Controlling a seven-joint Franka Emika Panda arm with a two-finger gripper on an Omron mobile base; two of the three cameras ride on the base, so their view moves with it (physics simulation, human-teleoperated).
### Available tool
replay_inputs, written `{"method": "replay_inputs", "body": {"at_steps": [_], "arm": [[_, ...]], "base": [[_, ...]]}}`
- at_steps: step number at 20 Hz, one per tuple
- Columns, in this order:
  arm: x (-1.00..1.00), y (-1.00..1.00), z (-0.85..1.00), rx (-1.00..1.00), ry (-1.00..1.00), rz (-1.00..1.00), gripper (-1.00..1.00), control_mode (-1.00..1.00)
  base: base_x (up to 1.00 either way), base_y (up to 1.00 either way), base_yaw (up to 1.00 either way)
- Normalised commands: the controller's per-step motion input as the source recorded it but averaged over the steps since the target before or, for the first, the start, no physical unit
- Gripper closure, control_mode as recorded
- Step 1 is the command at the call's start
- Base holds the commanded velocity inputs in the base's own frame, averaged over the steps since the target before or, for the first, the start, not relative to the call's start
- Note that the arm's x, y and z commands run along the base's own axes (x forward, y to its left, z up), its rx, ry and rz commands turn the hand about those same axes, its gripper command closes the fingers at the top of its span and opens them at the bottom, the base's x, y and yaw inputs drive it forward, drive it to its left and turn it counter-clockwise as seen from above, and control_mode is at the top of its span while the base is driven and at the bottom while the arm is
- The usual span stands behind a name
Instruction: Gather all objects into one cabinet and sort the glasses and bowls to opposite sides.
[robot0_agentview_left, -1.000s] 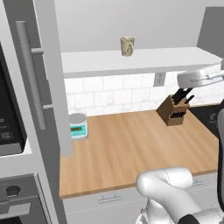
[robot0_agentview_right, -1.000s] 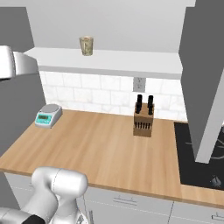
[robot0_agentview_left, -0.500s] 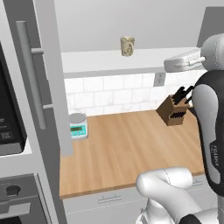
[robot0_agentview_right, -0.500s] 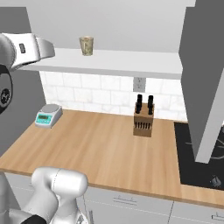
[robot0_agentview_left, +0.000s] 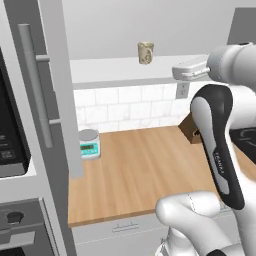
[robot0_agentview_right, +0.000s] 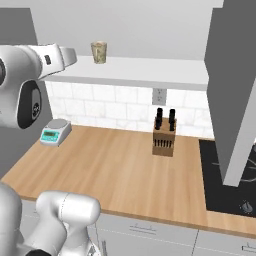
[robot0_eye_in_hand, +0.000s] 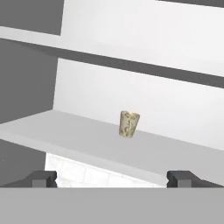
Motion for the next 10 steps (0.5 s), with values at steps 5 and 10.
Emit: {"method": "replay_inputs", "body": {"at_steps": [5, 10], "arm": [[0.38, 0.0, 0.0, 0.0, 0.0, 0.0, -1.0, -1.0], [0.06, 0.0, 0.0, 0.0, 0.0, -0.01, -1.0, -1.0]], "base": [[0.0, 0.0, 0.0], [0.0, 0.0, 0.0]]}}
